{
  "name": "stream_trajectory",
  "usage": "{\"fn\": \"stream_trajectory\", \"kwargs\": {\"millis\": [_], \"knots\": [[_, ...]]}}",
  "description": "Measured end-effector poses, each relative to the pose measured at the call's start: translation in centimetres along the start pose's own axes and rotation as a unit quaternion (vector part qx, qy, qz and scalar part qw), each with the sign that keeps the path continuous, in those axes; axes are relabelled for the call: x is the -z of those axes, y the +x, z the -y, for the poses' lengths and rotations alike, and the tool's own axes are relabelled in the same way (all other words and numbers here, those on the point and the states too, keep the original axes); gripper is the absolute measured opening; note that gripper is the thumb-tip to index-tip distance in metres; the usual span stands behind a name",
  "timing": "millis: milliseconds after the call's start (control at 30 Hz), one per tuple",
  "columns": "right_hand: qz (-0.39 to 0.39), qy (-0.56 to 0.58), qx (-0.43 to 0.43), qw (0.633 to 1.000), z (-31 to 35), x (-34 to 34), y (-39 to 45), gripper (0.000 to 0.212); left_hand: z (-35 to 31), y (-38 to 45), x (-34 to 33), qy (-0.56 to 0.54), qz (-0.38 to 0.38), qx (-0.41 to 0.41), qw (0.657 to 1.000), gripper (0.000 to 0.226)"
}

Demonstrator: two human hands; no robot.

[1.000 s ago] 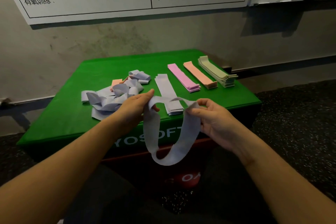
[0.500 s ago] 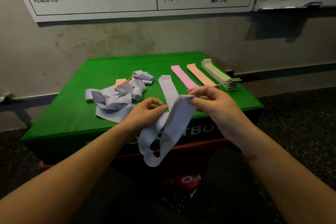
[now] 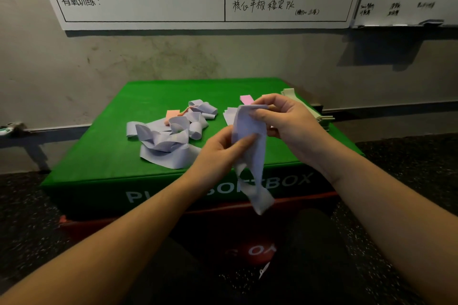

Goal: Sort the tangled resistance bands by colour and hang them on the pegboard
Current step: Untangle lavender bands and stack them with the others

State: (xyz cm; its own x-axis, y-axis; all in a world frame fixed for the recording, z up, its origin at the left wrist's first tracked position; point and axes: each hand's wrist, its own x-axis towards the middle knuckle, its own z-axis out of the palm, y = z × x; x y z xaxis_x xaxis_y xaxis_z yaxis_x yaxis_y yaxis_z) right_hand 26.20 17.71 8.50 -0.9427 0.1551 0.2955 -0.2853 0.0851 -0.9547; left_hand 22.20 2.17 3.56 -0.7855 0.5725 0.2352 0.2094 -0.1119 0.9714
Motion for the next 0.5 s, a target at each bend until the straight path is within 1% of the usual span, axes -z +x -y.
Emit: {"fn": "stream_trajectory", "kwargs": {"millis": [67,167,200,300,367,433,500], "knots": [[-0.004,-0.004,-0.006,1.000,-0.2,-0.1,0.6,0.013,0.4,0.3,-0.4,0.001,-0.007,-0.008,1.000,0.011],[-0.023,-0.005,-0.018,1.000,-0.8,-0.4,1.3,0.011,0.4,0.7,-0.5,0.007,-0.037,-0.005,0.999,0.011],[-0.034,-0.008,-0.025,0.999,-1.0,-0.5,1.4,0.015,0.4,0.8,-0.5,0.004,-0.047,-0.001,0.999,0.013],[-0.069,-0.047,-0.042,0.996,-1.8,-0.9,0.9,0.045,0.3,1.3,0.0,-0.001,-0.080,0.013,0.997,0.020],[-0.072,-0.068,-0.043,0.994,-3.0,-1.2,-0.2,0.062,0.1,1.7,0.4,-0.009,-0.120,0.039,0.992,0.014],[-0.056,-0.062,-0.058,0.995,-4.5,-1.3,-1.4,0.074,-0.4,2.1,0.7,-0.075,-0.140,0.062,0.985,0.013],[-0.018,-0.063,-0.087,0.994,-6.0,-1.4,-2.4,0.076,-1.0,2.3,0.8,-0.151,-0.144,0.075,0.975,0.015]]}}
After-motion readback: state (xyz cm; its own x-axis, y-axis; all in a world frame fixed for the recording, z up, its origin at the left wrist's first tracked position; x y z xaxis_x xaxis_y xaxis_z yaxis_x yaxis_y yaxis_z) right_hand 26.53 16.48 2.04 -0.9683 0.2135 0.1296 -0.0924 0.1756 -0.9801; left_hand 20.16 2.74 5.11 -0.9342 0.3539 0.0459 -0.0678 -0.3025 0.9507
